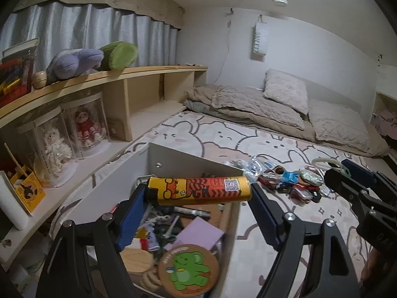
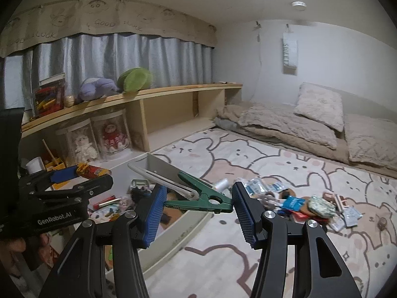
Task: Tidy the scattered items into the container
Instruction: 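Carry the yellow lighter and green clothespin in both grippers over the white box, then lower into the box and open the left gripper while the right gripper releases the clothespin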
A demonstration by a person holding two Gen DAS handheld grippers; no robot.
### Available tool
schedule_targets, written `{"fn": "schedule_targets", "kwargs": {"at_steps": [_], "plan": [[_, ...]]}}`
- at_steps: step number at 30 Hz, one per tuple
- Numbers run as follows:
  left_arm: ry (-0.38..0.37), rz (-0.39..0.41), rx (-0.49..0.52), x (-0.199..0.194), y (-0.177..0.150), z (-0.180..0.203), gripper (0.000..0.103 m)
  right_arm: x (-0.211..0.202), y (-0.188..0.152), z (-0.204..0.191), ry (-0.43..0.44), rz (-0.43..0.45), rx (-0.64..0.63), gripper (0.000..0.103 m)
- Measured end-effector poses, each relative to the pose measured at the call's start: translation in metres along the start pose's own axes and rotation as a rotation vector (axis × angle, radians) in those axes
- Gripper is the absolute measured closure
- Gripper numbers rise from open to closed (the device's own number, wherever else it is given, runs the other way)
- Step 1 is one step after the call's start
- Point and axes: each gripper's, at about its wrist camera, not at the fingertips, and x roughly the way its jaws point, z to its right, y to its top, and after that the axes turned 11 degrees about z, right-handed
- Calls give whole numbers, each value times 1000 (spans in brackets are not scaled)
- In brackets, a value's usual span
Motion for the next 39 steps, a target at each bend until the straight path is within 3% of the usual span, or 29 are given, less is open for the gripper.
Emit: {"fn": "schedule_targets", "kwargs": {"at_steps": [14,25,33,39], "plan": [[46,-31,-14,9,7,-54,22,50,-4,-34,147,-131,7,48],[113,-81,-32,20,-6,-97,22,79,-36,-77,274,-239,9,48],[112,-98,-55,32,-13,-112,22,96,-65,-115,347,-326,-40,48],[95,-120,-47,44,-19,-111,22,104,-79,-120,364,-365,-28,48]]}}
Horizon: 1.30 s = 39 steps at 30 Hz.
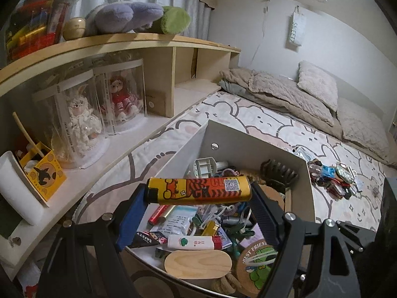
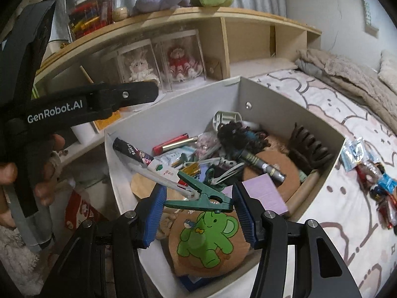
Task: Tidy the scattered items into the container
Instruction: 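Lower into the box and open the left gripper while the right gripper releases the clothespin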
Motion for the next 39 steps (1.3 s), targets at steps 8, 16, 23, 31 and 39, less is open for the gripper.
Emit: {"fn": "schedule_targets", "kwargs": {"at_steps": [8,16,23,31,39], "plan": [[1,-60,43,18,-11,6,22,5,-4,-1,39,-17,18,48],[-5,-102,65,26,-19,10,22,5,-13,13,43,-27,79,39],[-19,-147,81,35,-27,17,22,2,-19,10,32,-35,55,27],[13,-167,61,38,-33,13,2,0,-22,10,33,-37,56,27],[24,-166,58,36,-33,11,2,-3,-21,11,32,-30,62,27]]}}
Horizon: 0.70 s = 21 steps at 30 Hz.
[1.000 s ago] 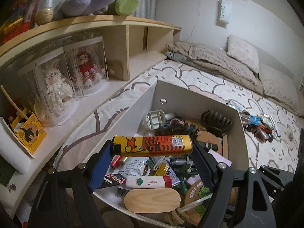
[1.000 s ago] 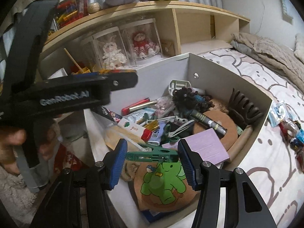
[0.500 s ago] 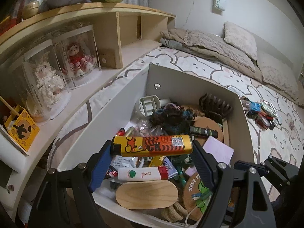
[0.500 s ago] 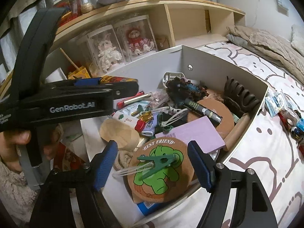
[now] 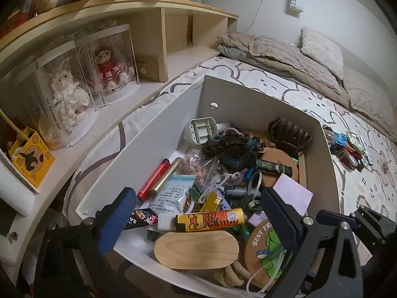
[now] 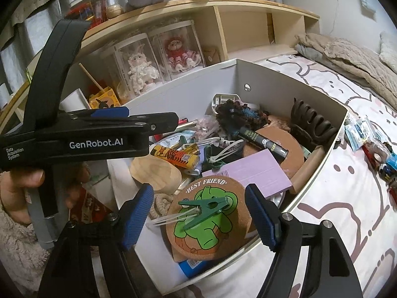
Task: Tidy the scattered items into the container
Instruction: 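Lower into the box and open the left gripper while the right gripper releases the clothespin, then raise both open grippers out of the box toward the pile on the bed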
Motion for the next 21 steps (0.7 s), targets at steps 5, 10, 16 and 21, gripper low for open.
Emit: {"fn": "schedule_targets", "kwargs": {"at_steps": [5,10,16,21], "plan": [[0,6,3,-5,0,0,2,-2,1,1,-1,5,-2,27],[2,14,2,-11,0,0,2,-8,4,0,-10,16,-2,27],[5,32,-3,-23,2,0,2,-16,11,-1,-39,41,-11,27],[5,50,-2,-33,3,-1,2,-24,18,3,-60,60,-10,27]]}}
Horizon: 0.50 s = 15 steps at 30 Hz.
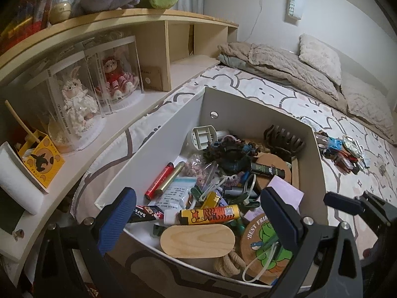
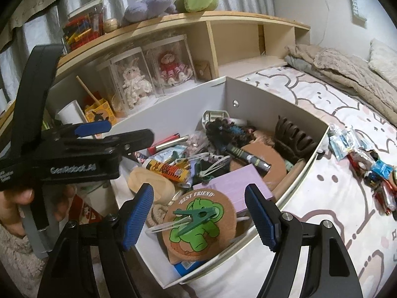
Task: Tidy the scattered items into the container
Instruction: 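Raise both open grippers out of the box toward the pile on the bed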
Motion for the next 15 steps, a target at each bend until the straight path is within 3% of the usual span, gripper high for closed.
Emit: {"fn": "schedule_targets", "kwargs": {"at_steps": [15], "plan": [[-21,78,10,-36,2,8,0,-31,9,15,-84,57,-14,27]]}}
